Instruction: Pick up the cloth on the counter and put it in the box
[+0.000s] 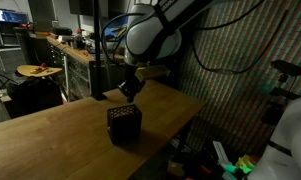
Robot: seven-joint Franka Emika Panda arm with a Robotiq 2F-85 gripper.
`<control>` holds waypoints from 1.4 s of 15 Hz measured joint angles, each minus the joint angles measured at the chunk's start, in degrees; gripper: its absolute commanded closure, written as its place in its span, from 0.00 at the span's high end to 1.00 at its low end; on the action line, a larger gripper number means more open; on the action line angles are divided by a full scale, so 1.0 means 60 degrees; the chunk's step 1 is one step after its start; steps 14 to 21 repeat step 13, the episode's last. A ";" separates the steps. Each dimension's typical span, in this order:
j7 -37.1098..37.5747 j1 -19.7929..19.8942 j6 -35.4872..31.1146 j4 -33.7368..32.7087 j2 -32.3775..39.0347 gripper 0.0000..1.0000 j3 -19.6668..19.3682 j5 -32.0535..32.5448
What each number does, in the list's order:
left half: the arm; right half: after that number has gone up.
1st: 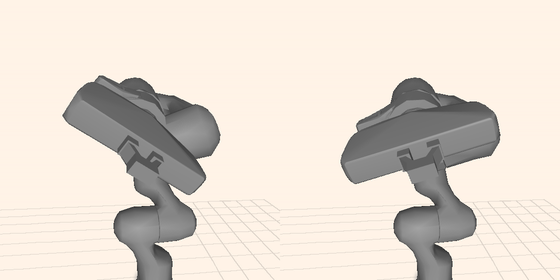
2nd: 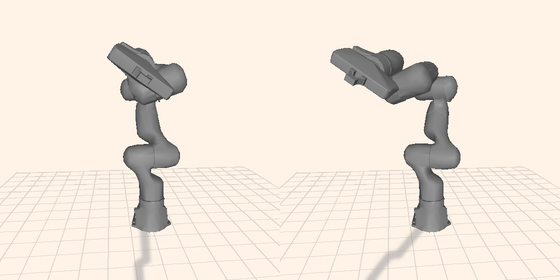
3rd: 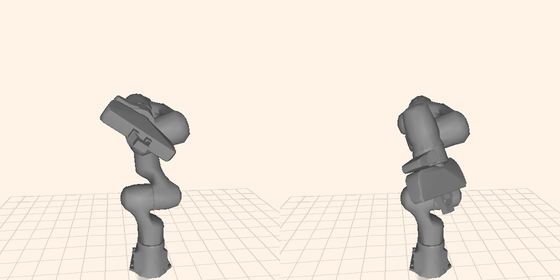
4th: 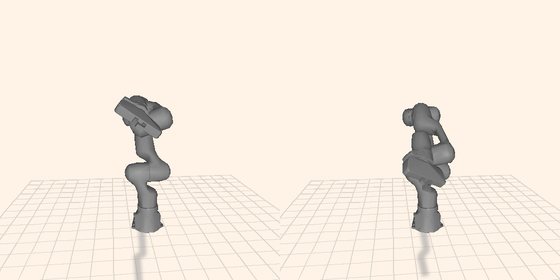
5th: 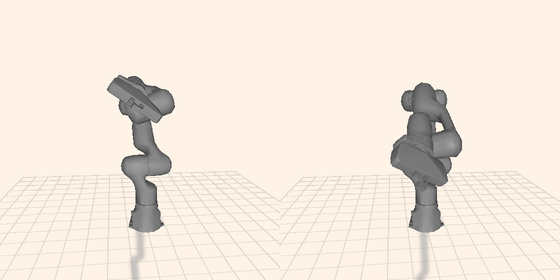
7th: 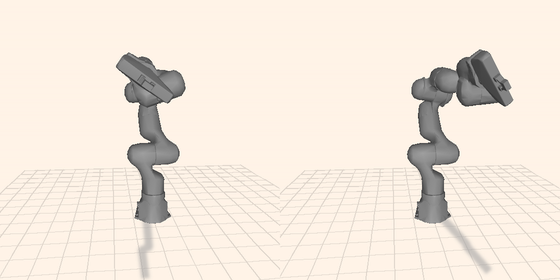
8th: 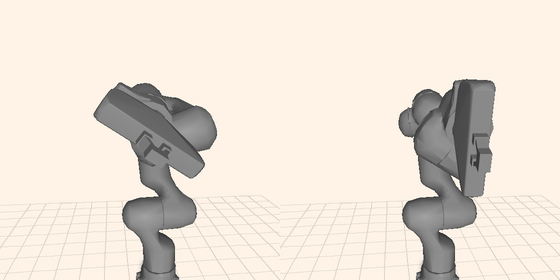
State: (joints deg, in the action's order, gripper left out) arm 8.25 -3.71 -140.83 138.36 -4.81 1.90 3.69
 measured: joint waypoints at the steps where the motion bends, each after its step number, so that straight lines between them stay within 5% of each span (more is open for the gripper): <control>1: 0.0000 0.0027 0.0003 0.0061 -0.0246 0.04 0.0000 -0.0012; 3: -0.0001 0.0102 0.0005 0.0195 -0.0693 0.05 -0.0001 -0.0046; 4: -0.0008 0.0143 0.0004 0.0277 -0.0894 0.26 -0.0005 -0.0079; 5: -0.0014 0.0175 -0.0001 0.0360 -0.1070 0.05 -0.0012 -0.0101; 9: -0.0120 0.0209 -0.0008 0.0644 -0.1551 0.27 -0.0033 -0.0318; 21: -0.0125 0.0209 -0.0013 0.0691 -0.1578 0.27 -0.0033 -0.0328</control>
